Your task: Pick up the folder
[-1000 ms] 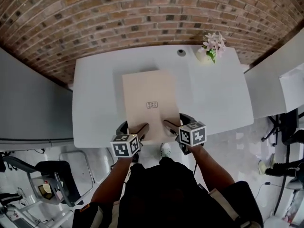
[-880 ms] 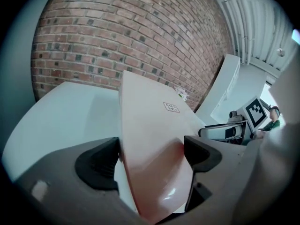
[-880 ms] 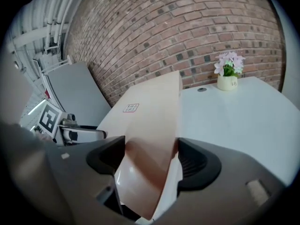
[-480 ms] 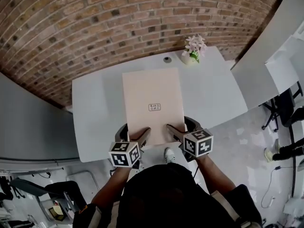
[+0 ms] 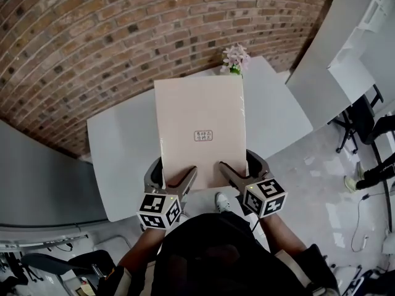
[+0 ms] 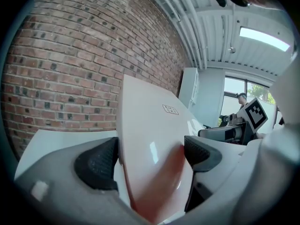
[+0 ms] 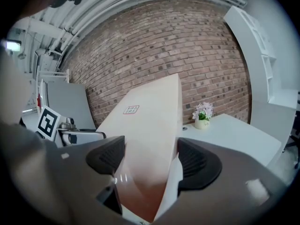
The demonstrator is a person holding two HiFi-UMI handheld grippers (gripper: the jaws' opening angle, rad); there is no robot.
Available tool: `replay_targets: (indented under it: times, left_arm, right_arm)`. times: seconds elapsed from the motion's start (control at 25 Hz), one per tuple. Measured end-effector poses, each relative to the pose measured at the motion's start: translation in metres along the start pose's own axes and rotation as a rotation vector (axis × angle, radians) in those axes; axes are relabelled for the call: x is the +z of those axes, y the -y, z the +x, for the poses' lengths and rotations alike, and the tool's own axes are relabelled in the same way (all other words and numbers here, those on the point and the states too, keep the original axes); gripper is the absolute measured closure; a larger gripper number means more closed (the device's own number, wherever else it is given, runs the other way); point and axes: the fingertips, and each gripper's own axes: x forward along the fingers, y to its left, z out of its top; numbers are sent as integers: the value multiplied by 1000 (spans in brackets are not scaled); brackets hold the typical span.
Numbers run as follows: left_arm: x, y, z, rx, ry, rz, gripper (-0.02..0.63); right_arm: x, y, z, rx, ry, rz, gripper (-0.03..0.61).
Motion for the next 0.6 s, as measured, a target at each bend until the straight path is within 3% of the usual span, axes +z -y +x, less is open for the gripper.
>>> replay_targets:
  times: [0.28,0.6]
  left_arm:
    - [19,22,-6,-52,59,62,173]
    - [15,23,-2,-50,51,39,172]
  right_arm:
    - [15,-2,-28,-58,49,-46,219]
    - [14,-1,-29,-78,33,-60,222]
